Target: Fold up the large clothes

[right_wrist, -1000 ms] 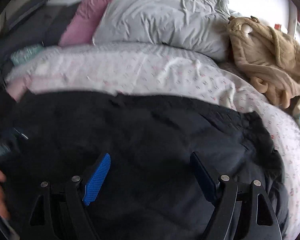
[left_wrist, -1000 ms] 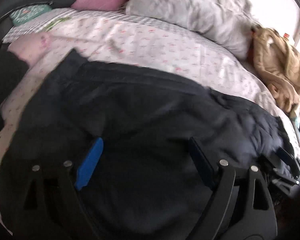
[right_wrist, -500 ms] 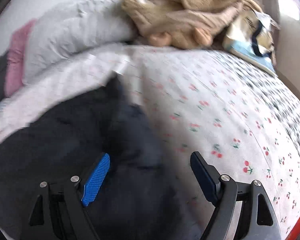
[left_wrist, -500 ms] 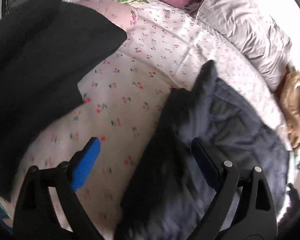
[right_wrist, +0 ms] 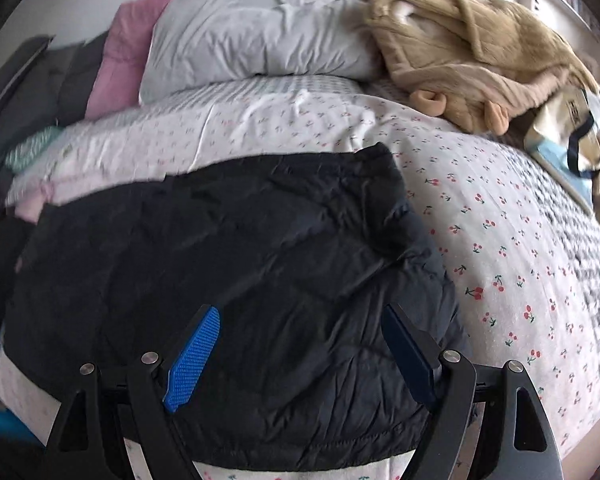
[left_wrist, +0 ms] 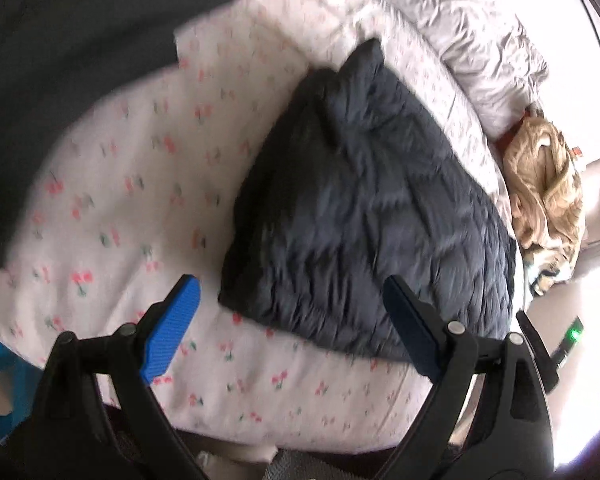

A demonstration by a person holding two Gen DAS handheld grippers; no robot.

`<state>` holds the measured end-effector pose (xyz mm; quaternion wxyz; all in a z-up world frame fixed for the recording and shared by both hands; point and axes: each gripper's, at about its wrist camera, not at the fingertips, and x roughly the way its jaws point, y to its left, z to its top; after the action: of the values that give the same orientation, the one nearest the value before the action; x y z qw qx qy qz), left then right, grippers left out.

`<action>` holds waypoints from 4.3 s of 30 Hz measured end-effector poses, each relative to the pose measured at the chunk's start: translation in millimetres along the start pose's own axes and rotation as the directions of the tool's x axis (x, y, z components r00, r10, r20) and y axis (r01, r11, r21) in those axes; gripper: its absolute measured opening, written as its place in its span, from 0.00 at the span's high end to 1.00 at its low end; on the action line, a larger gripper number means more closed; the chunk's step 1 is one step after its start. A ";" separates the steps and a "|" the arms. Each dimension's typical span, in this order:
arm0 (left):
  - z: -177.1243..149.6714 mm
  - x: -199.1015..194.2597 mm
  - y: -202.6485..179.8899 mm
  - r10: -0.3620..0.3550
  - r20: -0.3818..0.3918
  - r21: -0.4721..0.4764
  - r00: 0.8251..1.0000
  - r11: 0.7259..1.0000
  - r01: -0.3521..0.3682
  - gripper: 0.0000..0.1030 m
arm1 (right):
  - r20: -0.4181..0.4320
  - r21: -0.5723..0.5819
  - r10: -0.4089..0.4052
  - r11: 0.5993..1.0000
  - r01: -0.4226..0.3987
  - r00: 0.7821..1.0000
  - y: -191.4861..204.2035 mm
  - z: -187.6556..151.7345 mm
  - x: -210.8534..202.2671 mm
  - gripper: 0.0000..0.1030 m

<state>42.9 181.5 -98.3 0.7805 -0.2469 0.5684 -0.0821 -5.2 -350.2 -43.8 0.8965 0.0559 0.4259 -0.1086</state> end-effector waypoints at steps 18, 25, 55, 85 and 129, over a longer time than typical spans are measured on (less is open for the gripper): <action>15.2 67.1 -19.5 -0.245 0.110 -0.197 0.963 0.945 0.263 0.43 | 0.002 -0.050 0.032 0.998 -0.032 0.999 55.0 8.3 17.4 0.18; 40.4 26.0 -38.2 -0.272 0.220 -0.132 0.937 0.943 0.305 0.81 | 0.079 -0.086 0.093 0.993 -0.086 0.993 96.6 23.7 13.1 0.19; -14.7 -35.4 -215.1 -0.336 0.388 0.572 0.858 0.818 0.061 0.71 | -0.121 0.223 0.622 0.776 -0.590 0.773 126.3 73.7 98.0 0.32; -41.2 -37.9 -216.9 -0.438 0.070 0.769 0.896 0.596 0.231 0.23 | 0.044 0.205 0.665 0.724 -0.658 0.746 35.6 68.6 40.8 0.92; 3.0 51.3 -199.5 -0.067 0.122 0.552 0.990 0.834 -0.011 0.01 | -0.134 0.404 0.393 0.860 -0.312 0.909 -64.3 6.2 46.1 0.24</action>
<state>93.5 -11.1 -45.5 0.8542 -0.0251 0.4624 -0.2365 12.1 -420.6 -76.1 0.8231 0.3141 0.4729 -0.0141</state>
